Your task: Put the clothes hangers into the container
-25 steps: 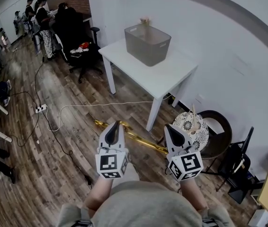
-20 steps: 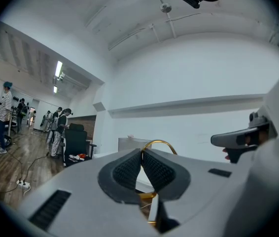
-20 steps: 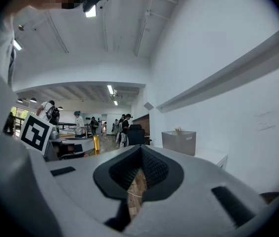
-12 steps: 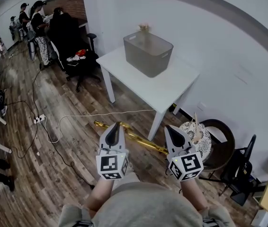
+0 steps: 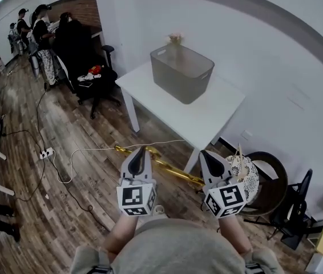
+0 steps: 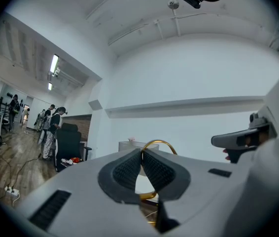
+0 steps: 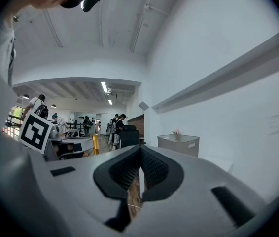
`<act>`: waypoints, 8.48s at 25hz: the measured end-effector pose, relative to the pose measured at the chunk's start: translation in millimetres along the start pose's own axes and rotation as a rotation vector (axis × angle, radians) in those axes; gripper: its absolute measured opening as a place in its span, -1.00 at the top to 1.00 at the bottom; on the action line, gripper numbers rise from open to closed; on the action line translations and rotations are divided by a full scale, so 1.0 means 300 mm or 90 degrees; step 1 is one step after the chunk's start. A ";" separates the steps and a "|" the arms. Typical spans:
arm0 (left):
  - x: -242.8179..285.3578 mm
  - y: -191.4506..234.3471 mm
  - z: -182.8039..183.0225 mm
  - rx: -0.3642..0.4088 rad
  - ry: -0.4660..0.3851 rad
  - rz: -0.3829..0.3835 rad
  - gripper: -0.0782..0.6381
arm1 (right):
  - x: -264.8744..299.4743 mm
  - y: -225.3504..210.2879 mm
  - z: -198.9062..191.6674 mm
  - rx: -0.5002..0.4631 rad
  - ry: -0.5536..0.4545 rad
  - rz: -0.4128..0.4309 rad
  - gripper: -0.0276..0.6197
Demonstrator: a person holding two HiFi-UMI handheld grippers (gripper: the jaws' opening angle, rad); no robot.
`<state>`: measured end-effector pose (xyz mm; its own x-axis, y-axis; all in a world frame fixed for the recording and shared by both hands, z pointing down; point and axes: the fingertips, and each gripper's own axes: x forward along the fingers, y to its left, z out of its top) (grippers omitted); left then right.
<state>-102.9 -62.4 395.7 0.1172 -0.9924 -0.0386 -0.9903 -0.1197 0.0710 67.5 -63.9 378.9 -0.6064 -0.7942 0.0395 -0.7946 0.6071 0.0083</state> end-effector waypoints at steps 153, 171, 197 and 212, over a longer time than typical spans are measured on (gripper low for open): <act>1.588 0.230 -0.236 -0.010 0.154 -0.047 0.71 | 0.995 -0.716 -0.071 0.048 0.036 -0.062 0.92; 1.032 0.139 -0.223 -0.037 0.142 -0.087 0.71 | 0.644 -0.424 -0.089 0.038 0.020 -0.076 0.92; 0.351 0.141 -0.208 -0.049 0.130 -0.087 0.76 | 0.321 -0.061 -0.143 0.037 0.026 -0.052 0.92; 0.325 0.185 -0.213 -0.043 0.142 -0.099 0.76 | 0.350 -0.018 -0.153 0.024 0.030 -0.059 0.92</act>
<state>-141.6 -167.6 459.7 0.2890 -0.9430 0.1651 -0.9525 -0.2660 0.1484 9.5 -149.2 428.8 -0.5293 -0.8439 0.0879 -0.8480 0.5294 -0.0240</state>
